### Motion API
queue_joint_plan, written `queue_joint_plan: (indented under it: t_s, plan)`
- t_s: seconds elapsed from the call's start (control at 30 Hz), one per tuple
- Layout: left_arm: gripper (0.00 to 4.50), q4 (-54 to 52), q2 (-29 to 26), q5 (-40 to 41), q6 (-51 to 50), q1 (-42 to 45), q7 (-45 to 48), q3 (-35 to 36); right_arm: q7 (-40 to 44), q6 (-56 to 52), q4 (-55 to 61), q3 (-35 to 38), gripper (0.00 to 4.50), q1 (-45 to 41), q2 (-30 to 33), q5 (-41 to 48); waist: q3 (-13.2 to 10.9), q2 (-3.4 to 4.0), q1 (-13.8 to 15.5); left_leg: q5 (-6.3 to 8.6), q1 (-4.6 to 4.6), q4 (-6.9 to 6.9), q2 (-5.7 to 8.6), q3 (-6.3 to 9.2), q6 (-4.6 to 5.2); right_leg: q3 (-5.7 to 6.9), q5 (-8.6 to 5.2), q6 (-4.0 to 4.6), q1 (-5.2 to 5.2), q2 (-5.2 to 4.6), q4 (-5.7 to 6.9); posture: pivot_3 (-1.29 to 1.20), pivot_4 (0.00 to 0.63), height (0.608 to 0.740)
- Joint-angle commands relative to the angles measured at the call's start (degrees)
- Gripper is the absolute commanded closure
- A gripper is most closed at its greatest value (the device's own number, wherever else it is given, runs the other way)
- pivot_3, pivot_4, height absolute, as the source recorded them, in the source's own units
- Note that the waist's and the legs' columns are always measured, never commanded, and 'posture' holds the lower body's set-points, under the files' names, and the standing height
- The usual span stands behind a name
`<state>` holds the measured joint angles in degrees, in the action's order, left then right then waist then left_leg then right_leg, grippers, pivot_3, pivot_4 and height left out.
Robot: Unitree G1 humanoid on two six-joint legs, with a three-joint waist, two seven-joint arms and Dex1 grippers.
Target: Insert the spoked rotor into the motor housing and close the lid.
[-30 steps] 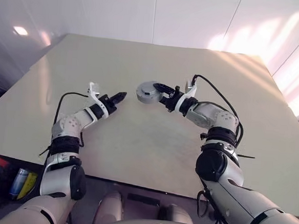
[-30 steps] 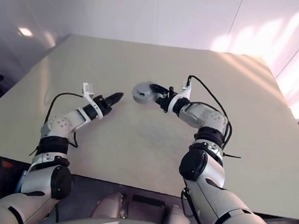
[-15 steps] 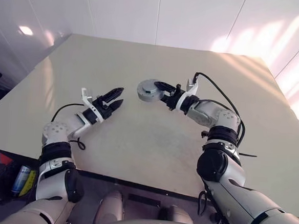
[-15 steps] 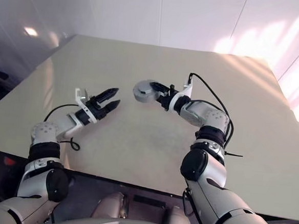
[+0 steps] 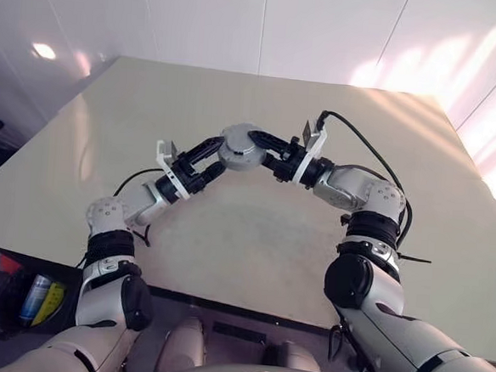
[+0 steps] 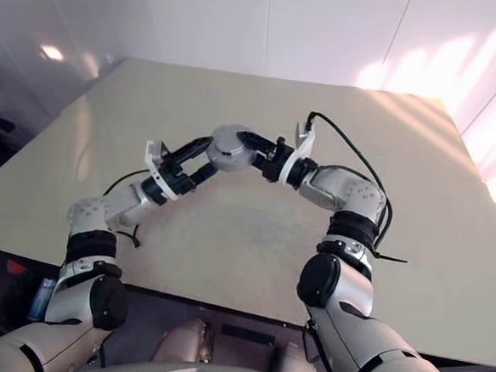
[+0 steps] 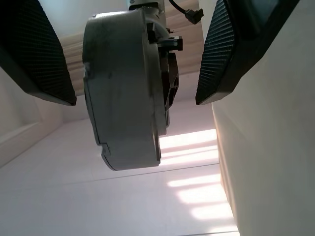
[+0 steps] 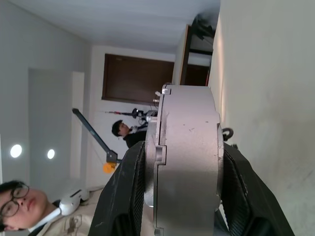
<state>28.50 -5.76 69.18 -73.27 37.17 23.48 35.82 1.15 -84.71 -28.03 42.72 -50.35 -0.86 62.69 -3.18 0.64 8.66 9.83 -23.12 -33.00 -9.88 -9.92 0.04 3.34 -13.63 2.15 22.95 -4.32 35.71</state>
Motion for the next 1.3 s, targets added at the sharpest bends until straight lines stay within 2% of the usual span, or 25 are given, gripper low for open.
queue_joint_plan:
  t_s: [0.03, 0.3, 0.43, 1.0, 1.07, 1.17, 1.3]
  plan:
    - [0.38, -0.7, 0.5, 2.8, -1.0, 1.8, 0.4, -0.4, 0.5, -1.8, 3.9, -1.4, 2.42, 0.5, -1.1, 3.2, 0.0, 0.0, 0.0, 0.0, 0.0, 0.0, 0.0, 0.0, 0.0, 0.0, 0.0, 0.0, 0.0, 0.0, 0.0, 0.0, 0.0, 0.74]
    - [0.38, -3.9, 1.4, 3.1, -0.9, 1.2, 0.7, -2.4, 0.4, -0.4, 4.1, -2.8, 2.42, 1.3, -0.8, 2.6, 0.0, 0.0, 0.0, -0.03, 0.04, -0.04, 0.02, 0.04, -0.05, 0.0, 0.02, -0.04, -0.09, 0.0, 0.0, 0.0, 0.0, 0.74]
    - [1.25, -4.6, 1.0, 3.7, -0.8, 0.6, 0.1, -2.5, 0.0, 1.6, 2.2, -2.4, 2.42, 0.4, 0.0, 2.2, 0.0, 0.0, 0.0, -0.04, 0.06, -0.04, 0.02, 0.05, -0.06, 0.0, 0.03, -0.06, -0.11, 0.0, 0.01, 0.0, 0.0, 0.74]
    - [1.25, -10.0, 1.8, 6.1, -0.1, -2.3, -2.5, -3.3, 0.9, 5.5, -1.9, -3.5, 2.42, -0.3, 2.7, 1.8, 0.0, 0.0, 0.0, -0.04, 0.04, -0.12, 0.04, 0.08, -0.06, -0.01, 0.07, -0.1, -0.16, 0.0, 0.02, 0.0, 0.0, 0.74]
    - [1.57, -9.7, 1.8, 6.1, 0.6, -2.2, -3.0, -3.2, 0.9, 5.7, -2.0, -3.6, 2.42, -0.3, 2.8, 1.9, 0.0, -0.01, 0.0, -0.04, 0.04, -0.13, 0.04, 0.09, -0.06, -0.01, 0.07, -0.11, -0.17, 0.0, 0.02, 0.0, 0.0, 0.74]
    - [2.32, -9.5, 1.9, 6.2, 1.3, -2.1, -3.5, -3.2, 0.9, 6.2, -2.2, -3.8, 2.42, -0.3, 3.0, 2.0, 0.0, -0.01, 0.0, -0.04, 0.05, -0.17, 0.04, 0.09, -0.06, -0.01, 0.08, -0.12, -0.19, 0.0, 0.02, 0.0, 0.0, 0.74]
    - [2.35, -9.1, 1.8, 6.6, 2.1, -2.1, -4.4, -2.9, 0.8, 7.1, -2.5, -4.2, 2.42, -0.3, 3.3, 1.8, 0.0, -0.01, 0.0, -0.04, 0.04, -0.19, 0.04, 0.09, -0.06, -0.01, 0.09, -0.13, -0.19, 0.0, 0.03, 0.0, 0.0, 0.74]
